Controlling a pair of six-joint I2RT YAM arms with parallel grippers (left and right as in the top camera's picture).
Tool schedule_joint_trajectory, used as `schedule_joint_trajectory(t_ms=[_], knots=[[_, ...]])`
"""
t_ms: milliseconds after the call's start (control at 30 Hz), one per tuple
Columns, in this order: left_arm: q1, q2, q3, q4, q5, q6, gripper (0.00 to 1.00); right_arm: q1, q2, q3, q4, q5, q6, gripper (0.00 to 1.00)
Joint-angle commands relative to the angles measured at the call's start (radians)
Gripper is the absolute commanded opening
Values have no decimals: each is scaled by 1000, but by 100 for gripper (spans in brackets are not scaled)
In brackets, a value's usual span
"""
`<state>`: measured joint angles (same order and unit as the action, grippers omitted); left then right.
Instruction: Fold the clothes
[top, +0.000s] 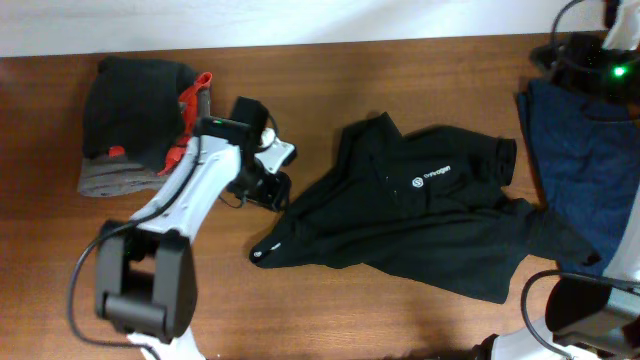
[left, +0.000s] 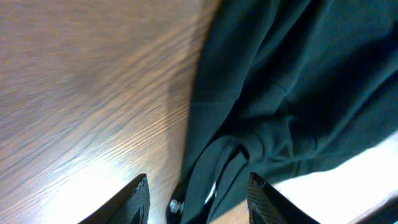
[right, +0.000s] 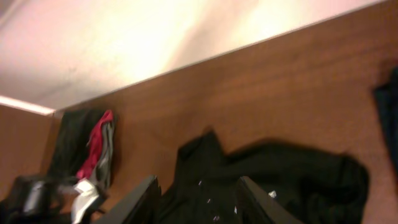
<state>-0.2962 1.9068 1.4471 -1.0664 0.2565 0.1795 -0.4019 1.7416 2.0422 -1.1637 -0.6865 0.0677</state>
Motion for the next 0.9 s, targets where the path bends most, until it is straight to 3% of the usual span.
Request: schedule_joint_trajectory(t_ms=[0,133,367,500,533,633,767,867], knots=[[-45,73,9,8,-6,28,51,41,0,-2,-42,10,-8,44],[-83,129,9,9,25,28,50,62,0,-2,-84,92,-8,44],[-119,139,9,18,107,23,41,62,0,-2,-95,97,-8,44],[-137,139,9,-7,107,-37,4,62,0,-2,-95,97,-8,44],[-139,139,9,-14,107,-37,1,62,0,-2,-95,97,-8,44],[-143,139,9,-60,133,-68,1,61,0,-2,-95,97,-8,44],[-144,129,9,-161,327,-70,1,61,0,-2,-93,97,-8,44],[-175,107,9,-230,369,-70,1,61,0,-2,-93,97,-8,44]])
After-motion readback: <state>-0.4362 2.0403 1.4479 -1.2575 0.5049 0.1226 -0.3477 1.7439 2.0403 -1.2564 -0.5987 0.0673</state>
